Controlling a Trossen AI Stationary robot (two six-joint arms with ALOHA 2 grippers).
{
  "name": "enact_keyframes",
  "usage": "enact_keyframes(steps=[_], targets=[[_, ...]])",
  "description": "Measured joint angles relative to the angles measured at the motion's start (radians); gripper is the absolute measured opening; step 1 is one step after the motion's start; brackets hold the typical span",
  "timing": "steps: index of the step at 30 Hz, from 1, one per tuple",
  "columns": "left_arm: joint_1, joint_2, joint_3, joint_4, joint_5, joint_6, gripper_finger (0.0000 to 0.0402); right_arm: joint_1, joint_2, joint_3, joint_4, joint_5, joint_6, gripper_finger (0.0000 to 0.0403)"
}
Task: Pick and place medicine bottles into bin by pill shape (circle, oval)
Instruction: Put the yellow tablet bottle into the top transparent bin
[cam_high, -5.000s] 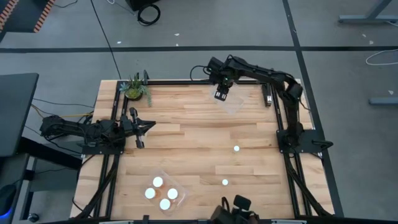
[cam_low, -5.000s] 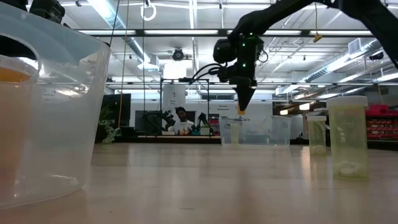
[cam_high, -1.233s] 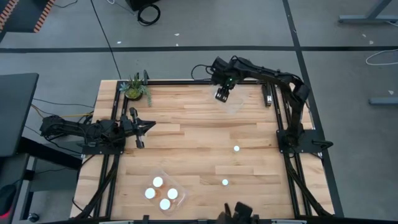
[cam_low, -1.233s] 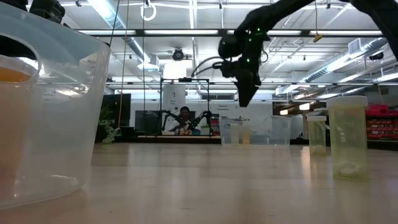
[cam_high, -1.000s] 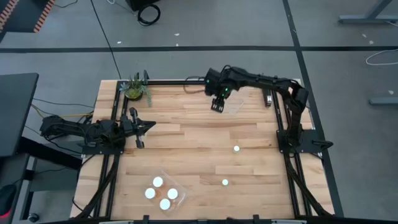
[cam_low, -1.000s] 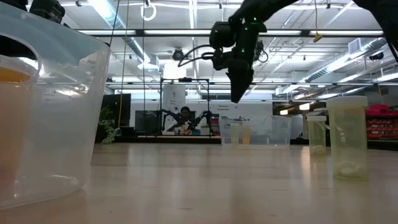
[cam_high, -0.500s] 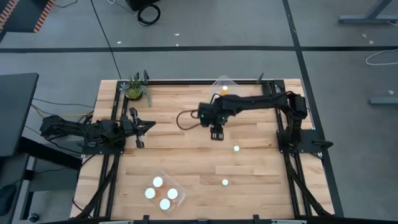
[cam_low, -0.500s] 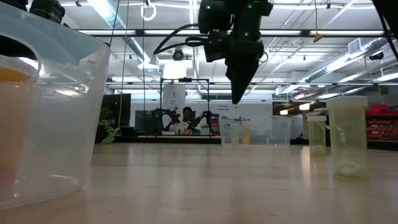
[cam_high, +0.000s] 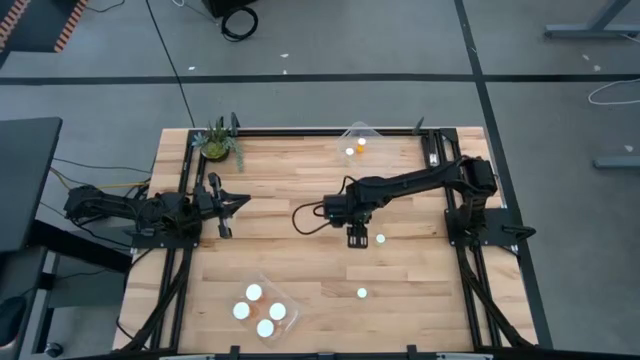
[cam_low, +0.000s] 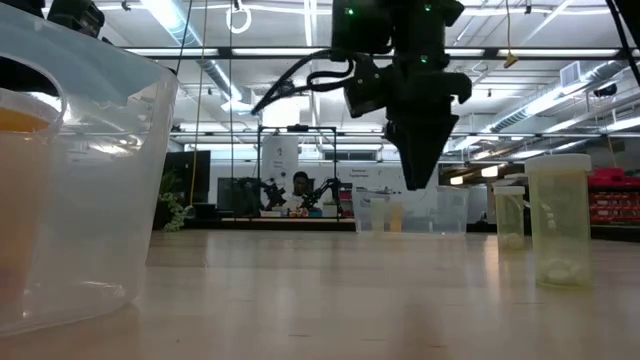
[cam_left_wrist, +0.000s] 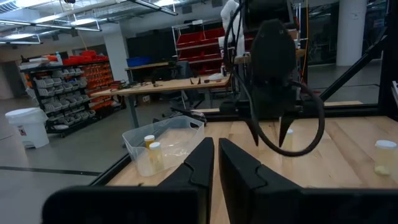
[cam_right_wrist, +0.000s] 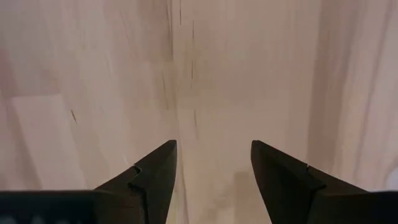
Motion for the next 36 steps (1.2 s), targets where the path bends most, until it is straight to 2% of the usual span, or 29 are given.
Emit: enact_keyframes(steps=[10,30,36], targets=[[0.0,0.0,0.0,0.0,0.0,0.0,0.0029,0.033,0.0,-0.074,-0.009,-0.064,0.056,0.0213],[0.0,0.0,0.0,0.0,0.0,0.0,0.0031,0.07,-0.031,-0.142,0.007,-0.066,0.143,0.0213],[0.0,0.0,0.0,0.0,0.0,0.0,0.0035,0.076,-0.079,-0.218,0.095,-0.059,0.166,0.0213]])
